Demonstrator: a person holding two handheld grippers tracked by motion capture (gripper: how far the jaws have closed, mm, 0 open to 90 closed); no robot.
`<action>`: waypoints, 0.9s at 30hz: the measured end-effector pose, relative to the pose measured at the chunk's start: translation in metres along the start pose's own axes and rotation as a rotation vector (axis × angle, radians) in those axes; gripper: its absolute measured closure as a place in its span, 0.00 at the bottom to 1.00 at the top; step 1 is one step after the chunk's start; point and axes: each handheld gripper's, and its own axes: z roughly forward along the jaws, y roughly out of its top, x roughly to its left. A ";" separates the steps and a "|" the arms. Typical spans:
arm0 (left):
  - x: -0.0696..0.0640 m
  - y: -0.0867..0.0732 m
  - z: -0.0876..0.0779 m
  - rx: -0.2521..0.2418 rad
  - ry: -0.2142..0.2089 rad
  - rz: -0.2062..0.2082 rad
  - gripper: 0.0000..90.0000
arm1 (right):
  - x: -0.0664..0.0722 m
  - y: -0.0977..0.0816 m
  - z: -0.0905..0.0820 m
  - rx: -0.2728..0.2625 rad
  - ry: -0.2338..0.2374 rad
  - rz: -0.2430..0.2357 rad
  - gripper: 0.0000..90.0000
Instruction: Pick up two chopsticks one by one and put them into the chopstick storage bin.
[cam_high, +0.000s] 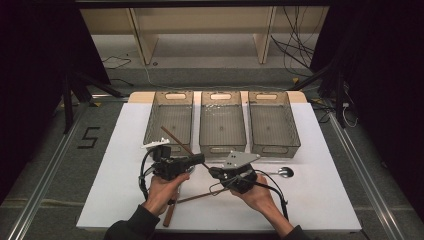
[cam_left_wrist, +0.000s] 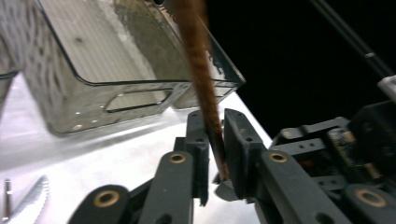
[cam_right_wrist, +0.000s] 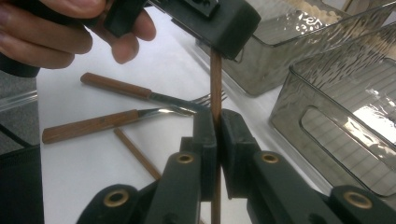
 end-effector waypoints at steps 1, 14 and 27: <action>-0.001 0.001 0.000 0.004 0.010 0.008 0.93 | 0.000 0.000 0.000 0.000 0.000 0.004 0.86; 0.008 0.044 -0.031 0.073 0.108 0.097 0.93 | -0.014 -0.013 -0.023 -0.010 -0.014 0.066 0.51; 0.021 0.106 -0.049 0.119 0.190 0.110 0.93 | -0.022 -0.033 -0.042 -0.030 -0.041 0.135 0.38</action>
